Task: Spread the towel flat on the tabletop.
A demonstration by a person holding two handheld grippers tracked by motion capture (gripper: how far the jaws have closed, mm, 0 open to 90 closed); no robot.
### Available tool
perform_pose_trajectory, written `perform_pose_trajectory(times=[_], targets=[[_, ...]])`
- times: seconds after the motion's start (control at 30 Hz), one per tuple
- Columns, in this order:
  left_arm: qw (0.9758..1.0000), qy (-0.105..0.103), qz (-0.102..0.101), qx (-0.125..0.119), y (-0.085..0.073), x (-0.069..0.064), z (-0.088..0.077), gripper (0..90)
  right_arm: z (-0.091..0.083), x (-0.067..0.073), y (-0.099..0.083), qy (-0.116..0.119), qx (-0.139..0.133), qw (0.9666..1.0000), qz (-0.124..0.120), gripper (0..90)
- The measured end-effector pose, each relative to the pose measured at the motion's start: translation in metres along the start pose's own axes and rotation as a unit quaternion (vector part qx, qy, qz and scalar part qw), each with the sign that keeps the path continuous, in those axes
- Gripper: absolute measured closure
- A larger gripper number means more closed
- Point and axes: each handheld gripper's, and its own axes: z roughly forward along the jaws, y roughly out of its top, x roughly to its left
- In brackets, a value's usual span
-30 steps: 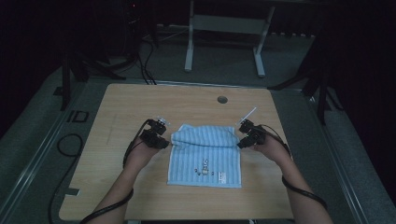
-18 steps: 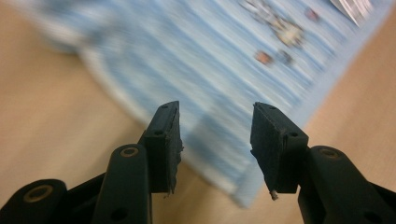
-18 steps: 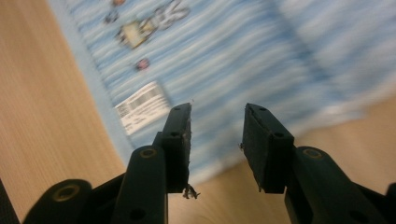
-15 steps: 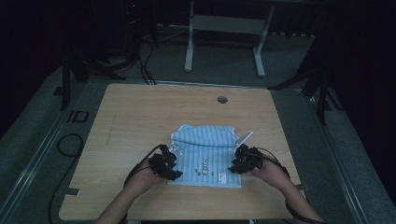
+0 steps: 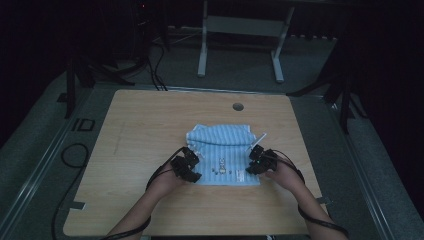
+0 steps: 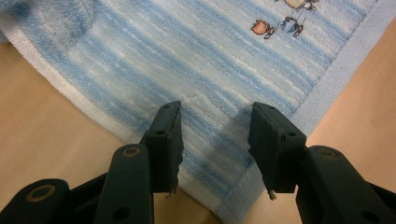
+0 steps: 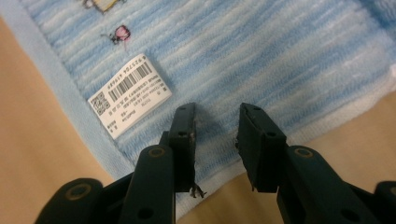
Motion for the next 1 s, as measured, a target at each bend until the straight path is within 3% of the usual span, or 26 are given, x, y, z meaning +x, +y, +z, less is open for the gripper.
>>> perform_pose_trajectory(times=[0.07, 0.13, 0.2, 0.3, 0.4, 0.5, 0.63, 0.77, 0.8, 0.83, 0.9, 0.93, 0.97, 1.0], targets=[[1.0, 0.005, -0.008, -0.002, 0.006, 0.004, 0.003, 54.3, 0.002, -0.009, 0.006, -0.003, 0.002, 1.0, 0.007, 72.2], [0.9999, 0.006, -0.012, -0.003, 0.011, 0.007, 0.005, 64.1, 0.003, -0.016, 0.01, -0.005, 0.011, 0.9998, 0.015, 82.8], [0.9999, 0.0, -0.015, -0.004, 0.015, 0.007, 0.007, 81.0, 0.003, -0.019, 0.014, -0.005, 0.019, 0.9997, 0.016, 85.9], [0.9999, 0.002, -0.015, -0.005, 0.02, 0.005, 0.007, 85.7, 0.004, -0.021, 0.018, -0.002, 0.029, 0.9995, 0.01, 87.3], [0.9996, -0.007, -0.016, -0.024, 0.021, 0.005, -0.008, 86.4, -0.003, -0.021, 0.017, -0.004, 0.022, 0.9997, 0.01, 87.2], [0.9982, -0.014, -0.024, -0.053, 0.02, 0.005, -0.036, 86.3, -0.024, -0.017, 0.016, -0.015, 0.004, 0.9999, 0.0, 87.1], [0.9957, -0.016, -0.023, -0.088, 0.014, -0.002, -0.077, 86.3, -0.063, -0.005, 0.011, -0.011, -0.039, 0.999, -0.016, 87.1], [0.9939, -0.034, 0.006, -0.105, 0.0, -0.026, -0.109, 86.0, -0.099, 0.019, 0.0, -0.015, -0.064, 0.9965, -0.052, 87.0], [0.9939, -0.034, 0.006, -0.105, 0.0, -0.026, -0.109, 86.0, -0.099, 0.019, 0.0, -0.015, -0.064, 0.9965, -0.052, 87.0], [0.9931, -0.038, 0.022, -0.109, -0.011, -0.041, -0.118, 86.0, -0.106, 0.027, -0.004, -0.018, -0.068, 0.9958, -0.059, 87.0], [0.9922, -0.053, 0.038, -0.107, -0.025, -0.056, -0.125, 85.6, -0.123, 0.052, -0.021, -0.01, -0.079, 0.9938, -0.078, 87.0], [0.9917, -0.067, 0.041, -0.102, -0.033, -0.061, -0.125, 85.2, -0.126, 0.058, -0.027, -0.003, -0.082, 0.9934, -0.081, 87.0], [0.9917, -0.067, 0.041, -0.102, -0.033, -0.061, -0.125, 84.5, -0.126, 0.058, -0.027, -0.003, -0.082, 0.9934, -0.081, 87.0], [0.9895, -0.109, 0.049, -0.081, -0.048, -0.07, -0.122, 84.5, -0.128, 0.065, -0.035, 0.017, -0.089, 0.9931, -0.074, 87.0]])
